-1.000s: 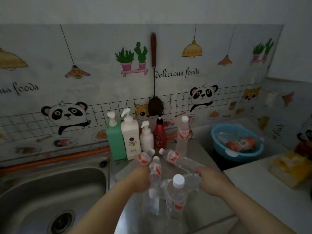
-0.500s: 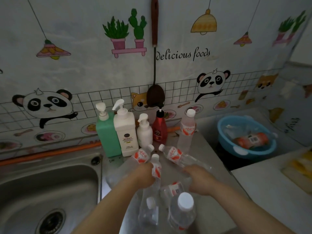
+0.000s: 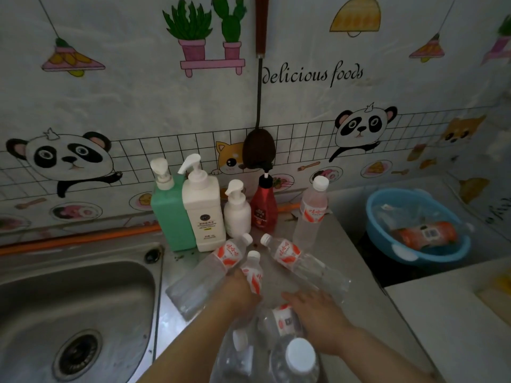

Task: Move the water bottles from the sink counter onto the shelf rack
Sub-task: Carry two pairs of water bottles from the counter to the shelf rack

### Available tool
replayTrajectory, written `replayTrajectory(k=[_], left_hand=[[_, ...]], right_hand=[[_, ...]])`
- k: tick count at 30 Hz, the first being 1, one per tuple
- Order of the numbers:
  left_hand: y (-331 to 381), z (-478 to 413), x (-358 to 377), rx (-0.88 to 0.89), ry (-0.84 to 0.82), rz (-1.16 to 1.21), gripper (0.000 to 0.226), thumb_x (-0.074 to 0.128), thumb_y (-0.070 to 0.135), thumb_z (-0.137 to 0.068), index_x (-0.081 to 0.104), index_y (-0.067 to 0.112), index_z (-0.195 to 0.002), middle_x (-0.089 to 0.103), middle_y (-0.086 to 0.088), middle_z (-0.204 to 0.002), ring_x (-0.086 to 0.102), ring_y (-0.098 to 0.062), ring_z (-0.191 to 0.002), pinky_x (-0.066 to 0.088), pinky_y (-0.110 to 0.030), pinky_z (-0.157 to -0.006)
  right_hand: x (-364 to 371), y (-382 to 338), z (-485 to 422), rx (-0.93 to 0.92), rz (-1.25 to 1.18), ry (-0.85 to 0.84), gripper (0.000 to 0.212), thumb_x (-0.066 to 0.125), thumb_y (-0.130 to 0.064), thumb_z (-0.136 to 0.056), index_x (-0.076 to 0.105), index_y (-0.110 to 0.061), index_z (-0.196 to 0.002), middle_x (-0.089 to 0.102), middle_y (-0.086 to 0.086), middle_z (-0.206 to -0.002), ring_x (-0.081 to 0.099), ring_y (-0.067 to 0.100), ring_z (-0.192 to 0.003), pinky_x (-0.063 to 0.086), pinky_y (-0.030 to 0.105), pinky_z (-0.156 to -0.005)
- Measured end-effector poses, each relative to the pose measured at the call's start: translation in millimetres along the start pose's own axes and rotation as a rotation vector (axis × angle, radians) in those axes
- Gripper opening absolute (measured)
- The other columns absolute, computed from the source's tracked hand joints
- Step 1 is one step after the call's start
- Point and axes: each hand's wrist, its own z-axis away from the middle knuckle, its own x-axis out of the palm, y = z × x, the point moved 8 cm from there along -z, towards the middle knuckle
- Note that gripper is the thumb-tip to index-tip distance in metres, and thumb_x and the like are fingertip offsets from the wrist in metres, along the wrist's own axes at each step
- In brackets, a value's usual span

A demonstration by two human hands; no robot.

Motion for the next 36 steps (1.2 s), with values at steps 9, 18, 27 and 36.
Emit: replayTrajectory(k=[9,18,27,36], left_hand=[[-1,-14,19,-0.051,-0.075,0.031,0.057,0.066,0.025,-0.082,0.038,0.015,-0.131,0.05,-0.004,-0.128,0.05,-0.015,-0.106,0.04,-0.023,-0.094],[-14,-23,11,-0.128,0.031,0.149,0.057,0.067,0.011,-0.083,0.043,0.005,-0.134,0.054,-0.018,-0.133,0.054,-0.032,-0.122,0.046,-0.036,-0.099],[-7,-6,-6,0.025,0.121,0.26,0.041,0.076,0.013,-0.07,0.057,0.014,-0.108,0.063,-0.003,-0.107,0.06,-0.021,-0.104,0.048,-0.032,-0.095],[19,36,-67,0.076,0.327,0.539,0.042,0.08,0.007,-0.065,0.051,0.018,-0.093,0.062,0.003,-0.088,0.062,-0.017,-0.087,0.049,-0.022,-0.069]], right_hand=[[-8,6,1,-0.029,-0.028,0.083,0.056,0.062,-0.051,-0.074,0.047,-0.028,-0.123,0.052,-0.001,-0.128,0.045,0.023,-0.123,0.027,0.038,-0.103],[-35,24,10,0.027,-0.323,0.249,0.04,0.069,-0.037,-0.067,0.058,-0.031,-0.105,0.063,-0.01,-0.11,0.059,0.01,-0.103,0.043,0.023,-0.087],[-49,25,16,0.083,-0.589,0.335,0.053,0.076,-0.025,-0.07,0.053,-0.032,-0.117,0.051,-0.021,-0.104,0.052,0.001,-0.1,0.037,0.01,-0.084],[-88,20,23,0.073,-0.909,0.515,0.048,0.084,-0.016,-0.064,0.054,-0.032,-0.098,0.065,-0.014,-0.09,0.059,-0.002,-0.081,0.039,-0.003,-0.06]])
